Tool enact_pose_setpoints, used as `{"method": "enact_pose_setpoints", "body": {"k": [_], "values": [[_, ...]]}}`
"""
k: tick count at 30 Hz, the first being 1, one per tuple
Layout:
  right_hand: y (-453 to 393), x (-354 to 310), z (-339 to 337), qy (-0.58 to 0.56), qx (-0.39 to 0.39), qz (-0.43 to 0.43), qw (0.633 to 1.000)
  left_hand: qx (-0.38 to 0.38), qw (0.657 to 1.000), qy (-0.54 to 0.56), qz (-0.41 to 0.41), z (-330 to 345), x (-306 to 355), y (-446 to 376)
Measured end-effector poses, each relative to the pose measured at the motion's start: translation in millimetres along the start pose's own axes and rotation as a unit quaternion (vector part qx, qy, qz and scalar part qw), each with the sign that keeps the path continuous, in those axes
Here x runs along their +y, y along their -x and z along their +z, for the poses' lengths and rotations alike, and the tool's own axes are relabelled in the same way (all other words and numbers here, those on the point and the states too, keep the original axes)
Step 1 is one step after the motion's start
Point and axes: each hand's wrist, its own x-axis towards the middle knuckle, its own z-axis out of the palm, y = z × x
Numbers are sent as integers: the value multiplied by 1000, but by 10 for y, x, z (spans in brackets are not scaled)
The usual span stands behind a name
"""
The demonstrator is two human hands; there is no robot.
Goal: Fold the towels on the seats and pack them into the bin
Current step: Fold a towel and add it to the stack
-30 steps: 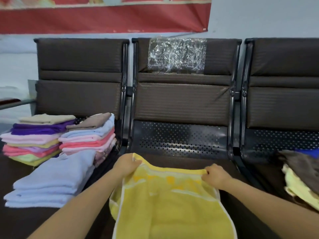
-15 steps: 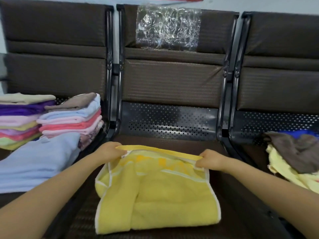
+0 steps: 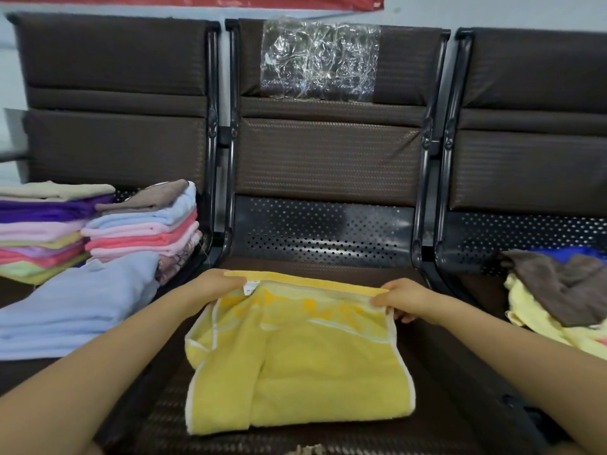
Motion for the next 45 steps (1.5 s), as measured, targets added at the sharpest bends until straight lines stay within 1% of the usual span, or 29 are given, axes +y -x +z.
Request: {"method": "enact_pose_setpoints", "body": {"k": [2,3,5,7,10,11,13,15,17,19,20,22,24,25,27,29,32,34,37,40,43,45], "values": [[-38,41,-39,-18,54,-14,998,-20,997,69,-27,4,20,-3],[-50,55,-50,-23,68,-14,997,-34,993,111,-37,14,38,1],[-64,67,-50,-25,55,13,998,-41,986,158,-34,31,61,-29],[-51,57,-50,-10,3,58,998,-26,990,134,-14,74,86,-58],[-55,35,-115,17,-41,87,995,-13,1000,4,-2,115,89,-124],[-53,34,-133,19,-48,92,994,-20,1000,-16,-10,127,80,-146],[-63,38,-119,34,-62,95,993,-19,999,-22,-24,125,73,-167],[-58,48,-63,39,-64,89,993,-5,1000,9,-28,130,91,-148],[-51,27,-38,7,-38,67,997,36,997,59,-21,111,119,-132],[-60,7,-95,-80,18,33,996,89,991,99,11,55,208,-71],[-65,-13,-150,-137,50,10,989,120,986,112,32,13,288,-28],[-13,-111,-288,-222,117,-37,967,170,968,168,80,-123,518,114],[152,-332,-512,-282,185,-101,936,203,945,231,116,-329,788,334],[251,-458,-642,-305,215,-140,917,208,933,259,140,-427,912,445],[482,-784,-948,-331,271,-209,879,204,909,293,215,-623,1172,707],[660,-1046,-1196,-321,310,-249,860,207,893,296,269,-764,1403,973],[926,-1255,-1362,-272,337,-280,856,220,891,265,295,-912,1584,1333],[1192,-1363,-1344,-262,368,-302,839,245,877,251,327,-995,1628,1488],[1348,-1407,-1263,-263,391,-315,824,269,855,278,345,-1050,1664,1694],[1419,-1422,-1180,-286,392,-327,811,282,858,263,339,-1071,1699,1835],[1431,-1451,-1155,-328,372,-295,817,286,862,254,333,-1060,1687,1897],[1383,-1461,-1145,-342,343,-252,838,276,874,246,314,-1033,1638,1870]]}}
